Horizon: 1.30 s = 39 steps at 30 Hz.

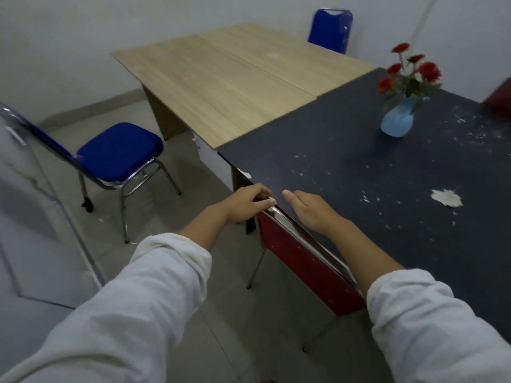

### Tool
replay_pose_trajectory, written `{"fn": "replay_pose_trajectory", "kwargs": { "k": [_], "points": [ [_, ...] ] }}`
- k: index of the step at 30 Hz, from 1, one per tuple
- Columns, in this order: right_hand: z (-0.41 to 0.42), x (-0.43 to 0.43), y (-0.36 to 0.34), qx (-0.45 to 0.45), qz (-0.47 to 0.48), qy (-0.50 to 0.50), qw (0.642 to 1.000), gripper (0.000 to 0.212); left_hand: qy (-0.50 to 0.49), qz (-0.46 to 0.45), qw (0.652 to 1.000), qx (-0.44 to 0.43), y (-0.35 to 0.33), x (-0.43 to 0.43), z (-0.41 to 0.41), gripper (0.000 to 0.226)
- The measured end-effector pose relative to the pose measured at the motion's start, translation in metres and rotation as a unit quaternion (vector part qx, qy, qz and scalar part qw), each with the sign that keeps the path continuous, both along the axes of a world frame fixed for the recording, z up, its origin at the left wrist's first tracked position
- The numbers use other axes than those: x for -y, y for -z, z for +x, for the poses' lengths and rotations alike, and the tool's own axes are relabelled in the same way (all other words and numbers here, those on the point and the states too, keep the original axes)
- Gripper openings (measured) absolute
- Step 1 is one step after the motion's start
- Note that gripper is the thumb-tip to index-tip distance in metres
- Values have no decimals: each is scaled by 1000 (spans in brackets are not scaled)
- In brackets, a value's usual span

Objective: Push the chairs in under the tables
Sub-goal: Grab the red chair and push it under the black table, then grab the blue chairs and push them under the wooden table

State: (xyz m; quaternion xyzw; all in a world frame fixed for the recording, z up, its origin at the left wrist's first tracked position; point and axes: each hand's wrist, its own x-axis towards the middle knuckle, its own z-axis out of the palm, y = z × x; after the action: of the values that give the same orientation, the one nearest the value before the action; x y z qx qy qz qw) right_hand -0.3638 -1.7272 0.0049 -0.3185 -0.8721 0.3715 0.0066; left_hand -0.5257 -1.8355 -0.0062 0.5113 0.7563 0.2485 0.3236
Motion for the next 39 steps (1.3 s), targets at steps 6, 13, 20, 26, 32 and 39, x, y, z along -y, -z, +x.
{"fn": "replay_pose_trajectory", "kwargs": {
  "k": [6,13,20,26,32,39],
  "points": [
    [-98,8,-15,-21,19,-78,997,45,-152,-16,988,15,-12,60,-99,43],
    [-253,48,-20,-23,42,-182,982,48,-264,-26,964,-23,-26,130,-230,42],
    [-413,92,-10,-32,35,-206,977,46,-362,-32,932,-10,-36,178,-364,49],
    [-523,115,0,-36,-2,-235,971,37,-454,1,891,-21,-43,217,-459,50],
    [-629,146,-2,-28,-1,-312,950,48,-528,20,849,-11,-41,243,-540,48],
    [-772,166,5,-20,10,-404,915,55,-604,58,795,18,-22,248,-650,46]
  ]
}}
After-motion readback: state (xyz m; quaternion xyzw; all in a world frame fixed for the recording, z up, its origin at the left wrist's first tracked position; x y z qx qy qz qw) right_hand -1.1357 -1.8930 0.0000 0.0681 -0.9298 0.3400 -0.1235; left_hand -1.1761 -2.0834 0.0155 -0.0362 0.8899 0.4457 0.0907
